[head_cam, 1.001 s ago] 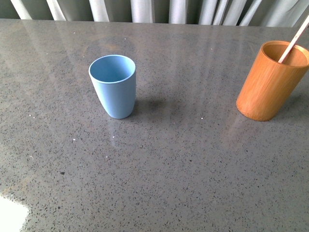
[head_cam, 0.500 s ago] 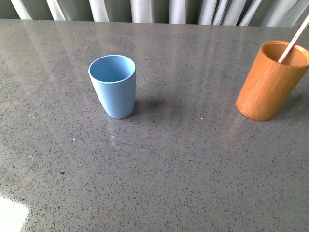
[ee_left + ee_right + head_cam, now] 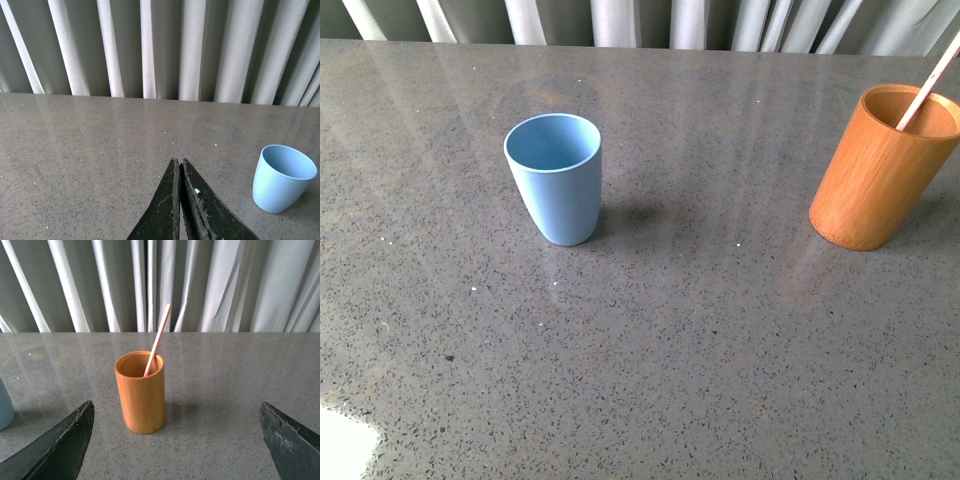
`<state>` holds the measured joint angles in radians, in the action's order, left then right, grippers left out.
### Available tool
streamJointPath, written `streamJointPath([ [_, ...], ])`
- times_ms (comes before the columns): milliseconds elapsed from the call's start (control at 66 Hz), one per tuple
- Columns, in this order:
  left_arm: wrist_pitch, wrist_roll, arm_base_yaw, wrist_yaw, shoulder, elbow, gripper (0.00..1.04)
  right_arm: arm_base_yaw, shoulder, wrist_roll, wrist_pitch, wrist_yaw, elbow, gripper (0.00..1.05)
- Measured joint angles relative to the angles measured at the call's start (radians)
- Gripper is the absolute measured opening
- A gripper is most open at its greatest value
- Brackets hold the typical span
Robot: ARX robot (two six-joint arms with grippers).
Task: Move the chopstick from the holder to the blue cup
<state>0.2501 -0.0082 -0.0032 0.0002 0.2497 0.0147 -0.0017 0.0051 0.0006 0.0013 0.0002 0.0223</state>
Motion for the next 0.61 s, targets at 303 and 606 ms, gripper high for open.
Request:
streamJointPath([
  [303,-0.108,0.0,0.0,0.0,-0.102,0.0,0.02,0.0,0.0,0.0,0.0,0.0,0.0,0.96],
  [606,-0.251,0.0,0.001,0.0,-0.233,0.0,0.02,0.0,0.0,0.0,0.0,0.0,0.0,0.96],
])
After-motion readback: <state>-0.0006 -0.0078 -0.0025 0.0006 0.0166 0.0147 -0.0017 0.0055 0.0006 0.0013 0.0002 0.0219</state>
